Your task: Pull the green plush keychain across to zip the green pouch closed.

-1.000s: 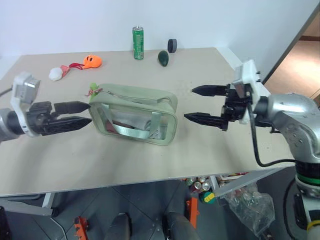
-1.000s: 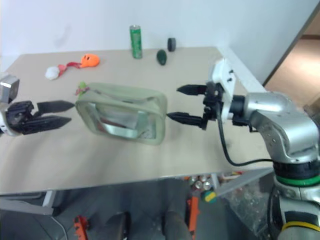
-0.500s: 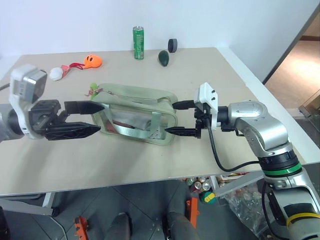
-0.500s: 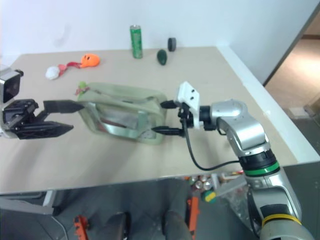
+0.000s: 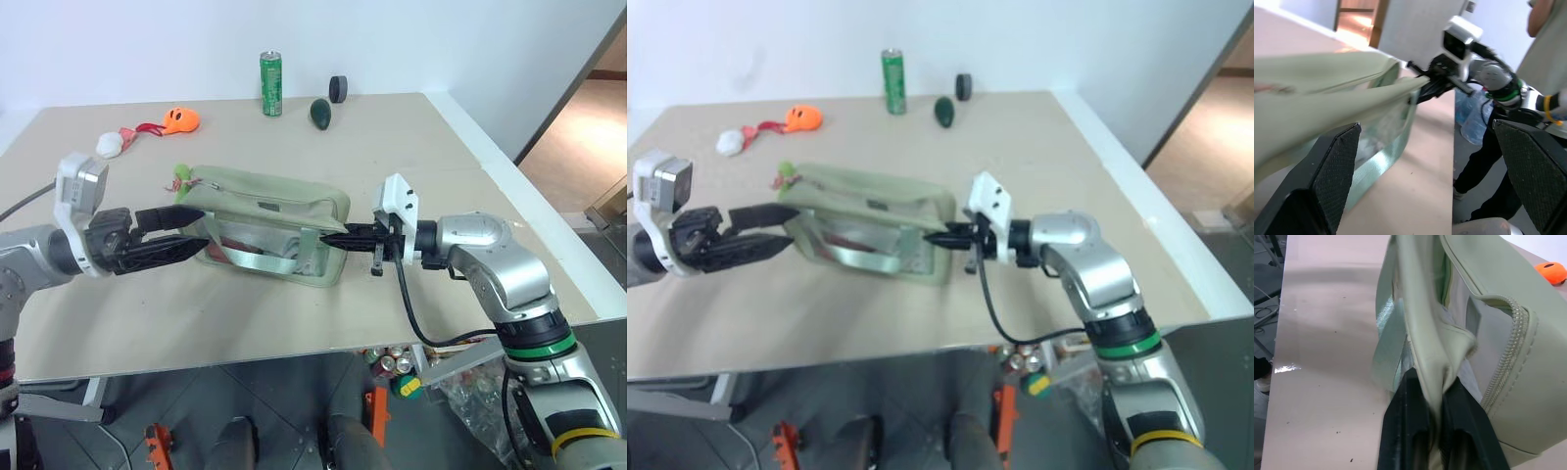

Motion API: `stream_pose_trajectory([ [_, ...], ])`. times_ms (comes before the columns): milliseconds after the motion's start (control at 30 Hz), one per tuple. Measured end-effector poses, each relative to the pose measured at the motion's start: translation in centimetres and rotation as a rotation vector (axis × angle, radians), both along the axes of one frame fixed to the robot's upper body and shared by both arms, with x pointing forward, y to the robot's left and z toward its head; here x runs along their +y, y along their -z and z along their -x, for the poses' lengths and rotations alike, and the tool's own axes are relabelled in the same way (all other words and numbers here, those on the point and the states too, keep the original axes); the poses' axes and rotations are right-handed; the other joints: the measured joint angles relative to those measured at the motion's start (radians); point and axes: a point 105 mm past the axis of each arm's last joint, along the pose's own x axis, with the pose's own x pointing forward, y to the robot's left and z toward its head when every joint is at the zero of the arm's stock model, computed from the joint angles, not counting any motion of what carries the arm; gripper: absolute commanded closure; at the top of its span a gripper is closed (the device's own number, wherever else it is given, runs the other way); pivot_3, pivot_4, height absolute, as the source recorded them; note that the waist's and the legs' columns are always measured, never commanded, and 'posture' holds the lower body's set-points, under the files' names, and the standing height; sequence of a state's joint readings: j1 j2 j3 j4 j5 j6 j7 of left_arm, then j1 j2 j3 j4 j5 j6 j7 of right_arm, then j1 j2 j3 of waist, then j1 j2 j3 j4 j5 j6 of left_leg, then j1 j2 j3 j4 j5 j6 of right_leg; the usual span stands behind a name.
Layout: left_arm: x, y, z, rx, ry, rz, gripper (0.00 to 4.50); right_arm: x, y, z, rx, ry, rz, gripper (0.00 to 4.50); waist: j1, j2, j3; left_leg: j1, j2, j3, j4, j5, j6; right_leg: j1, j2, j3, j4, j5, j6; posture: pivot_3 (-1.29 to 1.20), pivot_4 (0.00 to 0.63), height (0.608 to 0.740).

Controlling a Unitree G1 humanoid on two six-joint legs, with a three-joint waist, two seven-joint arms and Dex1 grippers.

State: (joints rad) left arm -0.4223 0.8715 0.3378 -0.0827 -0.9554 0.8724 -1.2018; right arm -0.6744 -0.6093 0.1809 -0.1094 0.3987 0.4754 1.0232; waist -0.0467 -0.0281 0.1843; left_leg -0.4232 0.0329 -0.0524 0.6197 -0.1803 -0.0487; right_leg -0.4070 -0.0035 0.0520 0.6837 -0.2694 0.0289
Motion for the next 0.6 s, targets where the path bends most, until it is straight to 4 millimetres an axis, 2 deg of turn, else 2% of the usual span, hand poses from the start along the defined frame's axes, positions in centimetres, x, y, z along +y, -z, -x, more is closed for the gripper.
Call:
stream_pose_trajectory([
  [233, 1.3, -0.1, -0.6, 0.018, -0.047, 0.043, 0.0, -0.5, -0.1, -0.4, -0.033, 0.017, 0.025, 4.43, 0.0, 0.0, 0.0, 0.0, 0.0, 0.0, 0.001, 0.0, 0.0, 0.0, 0.0, 0.0, 0.0, 0.001, 0.0, 0.0, 0.15, 0.74],
  [500, 2.1, -2.3, -1.0, -0.015, -0.047, 0.115, 0.0, -2.0, -3.1, -1.7, -0.099, -0.043, 0.083, 4.43, 0.0, 0.0, 0.0, 0.0, 0.0, 0.0, 0.001, 0.0, 0.0, 0.0, 0.0, 0.0, 0.0, 0.0, 0.001, 0.0, 0.15, 0.74],
  [600, 2.3, -2.6, -0.9, -0.014, -0.051, 0.133, 0.0, -2.2, -3.4, -2.0, -0.114, -0.07, 0.11, 4.43, 0.0, 0.0, 0.0, 0.0, 0.0, 0.0, 0.0, 0.0, 0.0, -0.001, 0.0, 0.0, 0.0, 0.0, 0.0, 0.0, 0.15, 0.74],
])
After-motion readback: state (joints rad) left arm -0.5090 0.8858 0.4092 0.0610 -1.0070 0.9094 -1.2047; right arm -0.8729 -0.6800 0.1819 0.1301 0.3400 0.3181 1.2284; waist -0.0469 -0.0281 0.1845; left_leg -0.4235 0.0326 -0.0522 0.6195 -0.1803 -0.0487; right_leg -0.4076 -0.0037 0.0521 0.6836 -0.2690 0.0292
